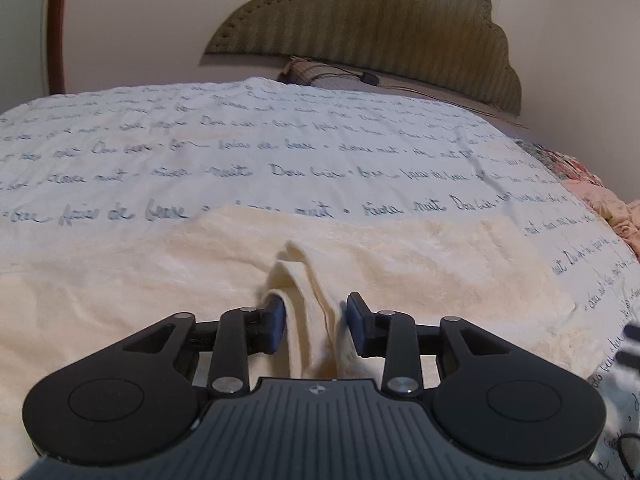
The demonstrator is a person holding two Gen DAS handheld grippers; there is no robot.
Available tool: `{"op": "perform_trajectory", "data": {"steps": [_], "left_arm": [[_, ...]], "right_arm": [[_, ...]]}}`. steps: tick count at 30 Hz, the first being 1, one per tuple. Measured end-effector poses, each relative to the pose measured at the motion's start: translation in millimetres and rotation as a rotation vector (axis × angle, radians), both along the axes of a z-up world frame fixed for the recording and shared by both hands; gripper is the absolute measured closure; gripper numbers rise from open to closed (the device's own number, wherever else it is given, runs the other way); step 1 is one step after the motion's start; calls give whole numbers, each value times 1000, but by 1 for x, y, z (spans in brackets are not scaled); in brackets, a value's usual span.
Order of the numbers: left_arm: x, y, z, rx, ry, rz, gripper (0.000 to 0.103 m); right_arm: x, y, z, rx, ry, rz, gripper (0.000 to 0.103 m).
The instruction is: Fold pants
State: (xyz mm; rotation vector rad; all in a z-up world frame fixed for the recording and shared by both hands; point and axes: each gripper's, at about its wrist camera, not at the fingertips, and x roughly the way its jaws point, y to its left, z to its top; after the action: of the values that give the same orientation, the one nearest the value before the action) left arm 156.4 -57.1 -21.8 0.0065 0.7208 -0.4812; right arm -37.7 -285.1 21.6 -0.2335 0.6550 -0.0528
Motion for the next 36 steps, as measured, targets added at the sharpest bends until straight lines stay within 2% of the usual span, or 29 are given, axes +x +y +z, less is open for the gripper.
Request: {"op": "perform_trajectory", "data": {"steps": [3,6,8,10,11,12,13,14,16,17,19,21,23,25,29,31,34,36], "left_arm": [[0,8,7,-9,-32,65,63],[5,9,11,-24,-31,58,63],[12,11,8,-46,17,44,61],[18,17,4,-103,80,56,55],[23,22,1,-151,127,60,47],[28,27,-4,-203,173,67,41],[33,31,-7,-253,208,77,39],[37,35,-10,-294,235,88,39],[43,38,-11,-327,254,99,39],[44,39,-9,-327,254,112,39],[40,42,-3,-305,219,150,39],[33,47,4,-266,164,174,39],[28,56,11,-269,144,185,39],[24,65,15,-331,182,165,39],[23,74,14,-458,332,60,37],[19,72,11,-490,377,39,36],[16,67,7,-516,425,-8,33],[18,63,1,-543,469,-30,31]], "right_arm": [[19,-12,12,68,-60,-3,80],[56,-10,8,78,-44,19,80],[79,-5,-1,88,-19,35,80],[95,8,-12,64,26,27,80],[96,18,-13,71,22,39,80],[93,27,-11,113,3,78,80],[87,41,-8,182,-13,148,80],[83,56,-7,206,-24,213,80],[73,97,-9,120,-53,312,80],[70,117,-12,52,-57,359,80],[66,143,-20,-15,-55,435,80],[65,159,-27,-57,-50,470,80],[64,170,-34,-142,-51,471,80],[65,175,-40,-195,-52,465,80],[65,182,-46,-261,-78,432,80],[64,184,-46,-274,-93,425,89],[58,178,-38,-215,-130,398,95],[55,170,-28,-160,-153,368,95]]}}
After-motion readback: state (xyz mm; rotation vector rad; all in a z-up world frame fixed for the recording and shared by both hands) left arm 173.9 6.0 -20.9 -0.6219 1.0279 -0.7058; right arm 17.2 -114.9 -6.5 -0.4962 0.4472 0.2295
